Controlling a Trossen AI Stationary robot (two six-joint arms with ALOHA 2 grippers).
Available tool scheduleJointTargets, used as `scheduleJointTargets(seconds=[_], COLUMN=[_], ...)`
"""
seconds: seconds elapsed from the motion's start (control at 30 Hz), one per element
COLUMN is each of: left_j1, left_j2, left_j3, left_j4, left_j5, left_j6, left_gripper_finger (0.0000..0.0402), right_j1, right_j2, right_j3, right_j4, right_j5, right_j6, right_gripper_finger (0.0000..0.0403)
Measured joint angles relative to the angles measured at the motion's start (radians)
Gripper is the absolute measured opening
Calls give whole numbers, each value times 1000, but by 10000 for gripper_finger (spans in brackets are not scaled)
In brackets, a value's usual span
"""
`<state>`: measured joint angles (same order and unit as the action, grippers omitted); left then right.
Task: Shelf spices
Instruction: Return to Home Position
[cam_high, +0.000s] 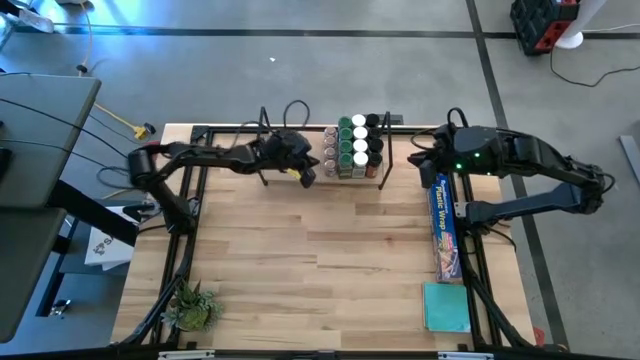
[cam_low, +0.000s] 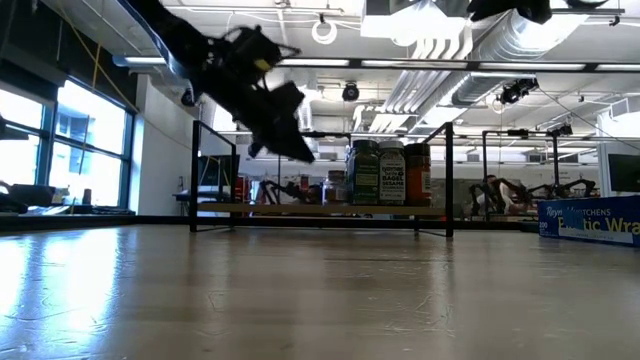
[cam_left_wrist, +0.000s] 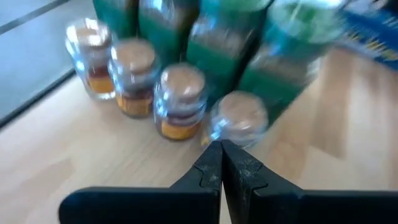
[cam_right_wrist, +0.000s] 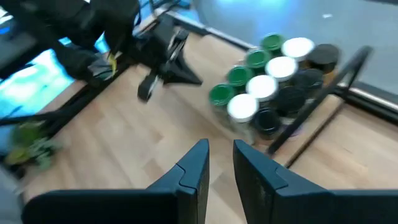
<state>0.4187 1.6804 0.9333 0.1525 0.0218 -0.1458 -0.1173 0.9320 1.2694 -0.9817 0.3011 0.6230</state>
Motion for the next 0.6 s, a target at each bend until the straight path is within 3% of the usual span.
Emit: scheduleJointTargets(seconds=[0.23,0.37,0.6], left_j1=[0,-1,-1], left_j2=[-318,-535,-817], left_j3=[0,0,0], left_j4=[-158,-222,-265], left_j5=[172,192,153], left_j6=[-27,-91,-113], left_gripper_finger=[0,0,0], right_j1=[-44,-119,-186], right_j2=[-117,-253,-622], right_j3=[0,-37,-373], right_j4=[14,-1,76], right_j5=[-265,-424,-539], right_j6=[-155,-258,-161], right_gripper_finger=[66,66,66])
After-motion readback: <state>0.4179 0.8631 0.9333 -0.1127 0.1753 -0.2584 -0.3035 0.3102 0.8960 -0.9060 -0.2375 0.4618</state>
